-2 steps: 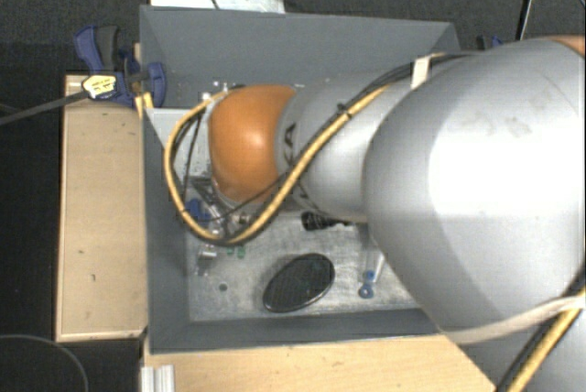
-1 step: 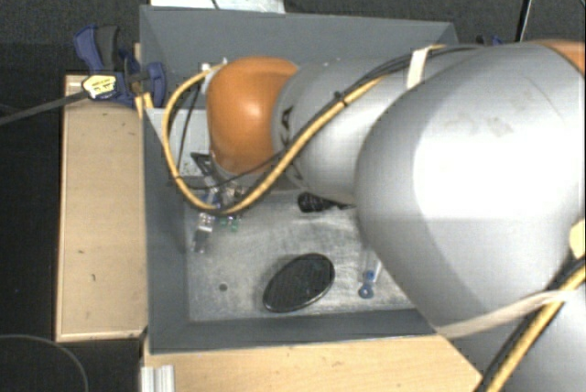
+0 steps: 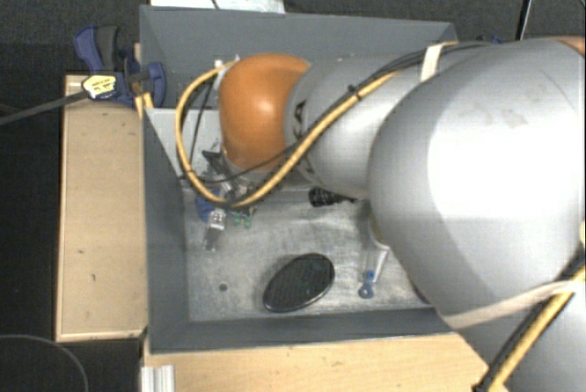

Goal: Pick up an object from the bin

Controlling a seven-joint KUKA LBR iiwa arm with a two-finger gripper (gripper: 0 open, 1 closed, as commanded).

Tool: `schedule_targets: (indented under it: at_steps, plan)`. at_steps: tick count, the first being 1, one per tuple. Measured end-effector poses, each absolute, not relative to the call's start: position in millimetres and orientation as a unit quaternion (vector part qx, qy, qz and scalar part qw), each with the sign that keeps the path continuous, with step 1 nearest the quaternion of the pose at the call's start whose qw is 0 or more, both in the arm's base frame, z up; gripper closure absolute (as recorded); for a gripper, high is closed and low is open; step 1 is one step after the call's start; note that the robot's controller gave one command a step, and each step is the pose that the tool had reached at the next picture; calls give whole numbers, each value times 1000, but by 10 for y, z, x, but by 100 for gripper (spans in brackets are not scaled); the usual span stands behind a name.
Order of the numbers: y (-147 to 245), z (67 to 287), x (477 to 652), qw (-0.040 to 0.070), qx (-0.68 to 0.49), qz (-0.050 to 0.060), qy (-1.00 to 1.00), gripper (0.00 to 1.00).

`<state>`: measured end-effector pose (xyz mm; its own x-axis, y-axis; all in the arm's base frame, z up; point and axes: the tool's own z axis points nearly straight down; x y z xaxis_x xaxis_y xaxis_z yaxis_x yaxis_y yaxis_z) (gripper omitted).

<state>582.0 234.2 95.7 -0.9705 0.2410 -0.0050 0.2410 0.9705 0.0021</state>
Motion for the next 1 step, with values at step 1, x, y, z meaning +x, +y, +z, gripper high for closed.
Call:
schedule_targets:
  at_steps: [1]
  plan:
    - [2358,989,5832,4,122,2,993,100]
